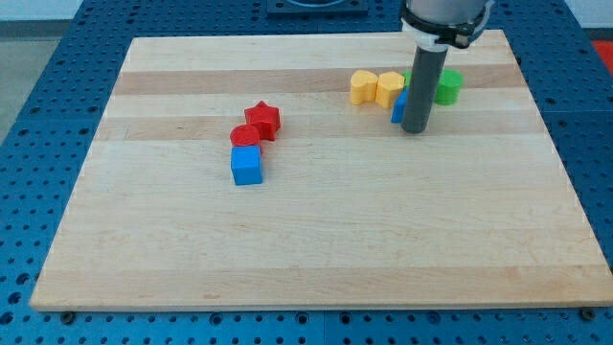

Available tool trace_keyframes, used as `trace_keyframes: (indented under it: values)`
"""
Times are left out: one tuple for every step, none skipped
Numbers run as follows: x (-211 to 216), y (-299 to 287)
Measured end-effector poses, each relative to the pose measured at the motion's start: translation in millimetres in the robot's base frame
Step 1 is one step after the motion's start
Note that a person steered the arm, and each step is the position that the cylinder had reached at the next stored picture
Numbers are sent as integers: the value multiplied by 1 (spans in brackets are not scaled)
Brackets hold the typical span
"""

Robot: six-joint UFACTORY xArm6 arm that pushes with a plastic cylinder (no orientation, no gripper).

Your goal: Push the blue cube below the blue triangle

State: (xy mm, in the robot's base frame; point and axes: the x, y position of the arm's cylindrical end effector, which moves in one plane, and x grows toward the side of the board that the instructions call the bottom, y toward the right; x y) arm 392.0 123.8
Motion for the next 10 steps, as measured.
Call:
trace_keyframes:
  values:
    - [3, 0]
    - [34, -5]
    - [75, -28]
    - [99, -85]
    - [112, -156]
    - [120, -226]
    - [117, -290]
    - [91, -323]
    - [59, -327]
    - [55, -317]
